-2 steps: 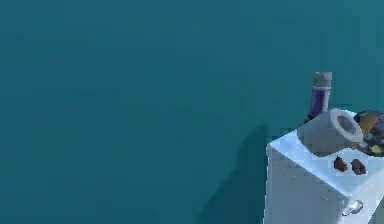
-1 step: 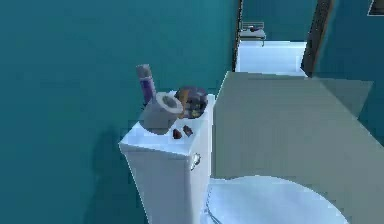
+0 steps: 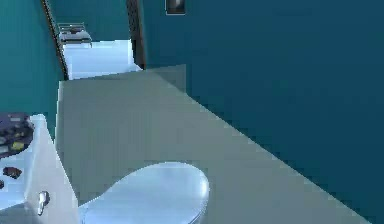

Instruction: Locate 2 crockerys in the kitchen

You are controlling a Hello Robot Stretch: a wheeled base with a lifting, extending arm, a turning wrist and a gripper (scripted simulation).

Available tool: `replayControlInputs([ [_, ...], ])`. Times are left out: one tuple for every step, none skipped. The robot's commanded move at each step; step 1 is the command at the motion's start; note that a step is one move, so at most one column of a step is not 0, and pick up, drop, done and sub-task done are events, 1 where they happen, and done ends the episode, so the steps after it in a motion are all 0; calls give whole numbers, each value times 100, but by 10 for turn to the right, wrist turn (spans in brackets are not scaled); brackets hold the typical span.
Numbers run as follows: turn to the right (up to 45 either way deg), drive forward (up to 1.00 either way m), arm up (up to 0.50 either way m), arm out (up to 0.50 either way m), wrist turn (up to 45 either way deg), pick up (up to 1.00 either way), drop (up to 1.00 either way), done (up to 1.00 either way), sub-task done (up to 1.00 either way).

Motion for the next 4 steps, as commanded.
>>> replayControlInputs([
  [450, 0, 0, 0, 0, 0, 0, 0, 0],
  [150, 0, 0, 0, 0, 0, 0, 0, 0],
  [0, 5, 0, 0, 0, 0, 0, 0, 0],
  [0, 85, 0, 0, 0, 0, 0, 0, 0],
])
